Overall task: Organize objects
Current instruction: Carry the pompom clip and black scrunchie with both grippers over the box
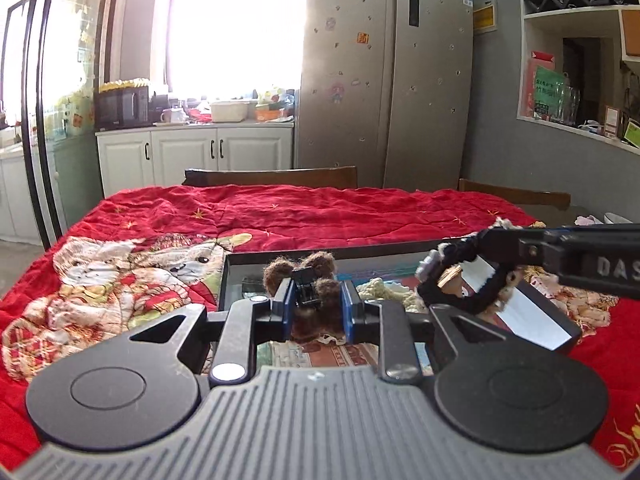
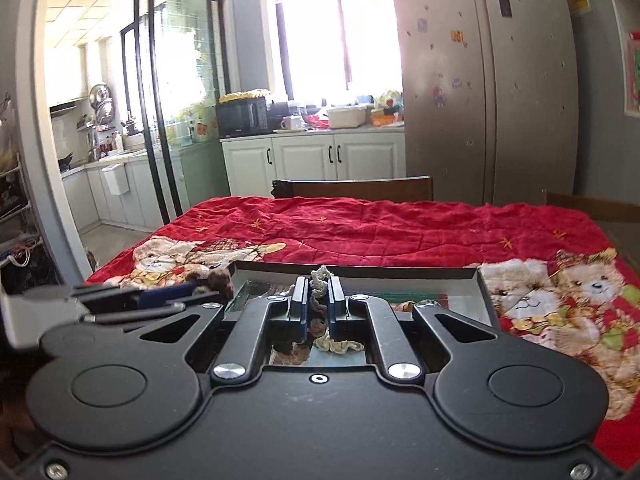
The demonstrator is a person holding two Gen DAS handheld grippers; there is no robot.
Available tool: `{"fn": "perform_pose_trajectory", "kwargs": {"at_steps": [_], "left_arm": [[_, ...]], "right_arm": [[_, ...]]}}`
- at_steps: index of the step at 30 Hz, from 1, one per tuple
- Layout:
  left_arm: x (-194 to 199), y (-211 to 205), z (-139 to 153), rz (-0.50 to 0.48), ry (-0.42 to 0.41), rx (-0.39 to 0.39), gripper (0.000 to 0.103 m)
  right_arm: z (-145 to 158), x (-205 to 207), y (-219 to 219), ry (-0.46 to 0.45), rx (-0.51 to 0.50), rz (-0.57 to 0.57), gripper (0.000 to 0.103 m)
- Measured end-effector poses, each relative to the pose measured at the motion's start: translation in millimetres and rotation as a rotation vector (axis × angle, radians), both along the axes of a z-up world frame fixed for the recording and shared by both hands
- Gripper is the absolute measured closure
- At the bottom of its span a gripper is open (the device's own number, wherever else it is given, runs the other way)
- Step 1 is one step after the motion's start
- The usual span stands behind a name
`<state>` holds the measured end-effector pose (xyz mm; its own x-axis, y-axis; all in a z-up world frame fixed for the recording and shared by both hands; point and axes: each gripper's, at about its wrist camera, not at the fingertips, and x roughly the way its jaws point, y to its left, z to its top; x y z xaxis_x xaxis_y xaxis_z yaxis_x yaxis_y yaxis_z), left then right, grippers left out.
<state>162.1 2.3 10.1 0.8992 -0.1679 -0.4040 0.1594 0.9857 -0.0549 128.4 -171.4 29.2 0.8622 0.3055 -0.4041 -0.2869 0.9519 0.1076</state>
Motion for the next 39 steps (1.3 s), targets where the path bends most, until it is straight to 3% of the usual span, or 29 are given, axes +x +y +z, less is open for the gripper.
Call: {"fn": "perform_pose_trajectory", "kwargs": {"at_steps": [12, 19, 39], "left_arm": [[16.8, -5.3, -21.0, -0.002, 0.039, 0.010, 0.076], [20.8, -6.3, -27.6, 0.001, 0.052, 0.013, 0.076], [26.9, -10.7, -40.8, -0.008, 0.101, 0.038, 0.076]], "right_arm": [[-38.4, 48.3, -1.7, 0.071, 0.084, -0.053, 0.094], [-67.4, 59.9, -2.6, 0.118, 0.071, -0.068, 0.094], [-73.6, 61.7, 4.3, 0.150, 0.041, -0.045, 0.094]]}}
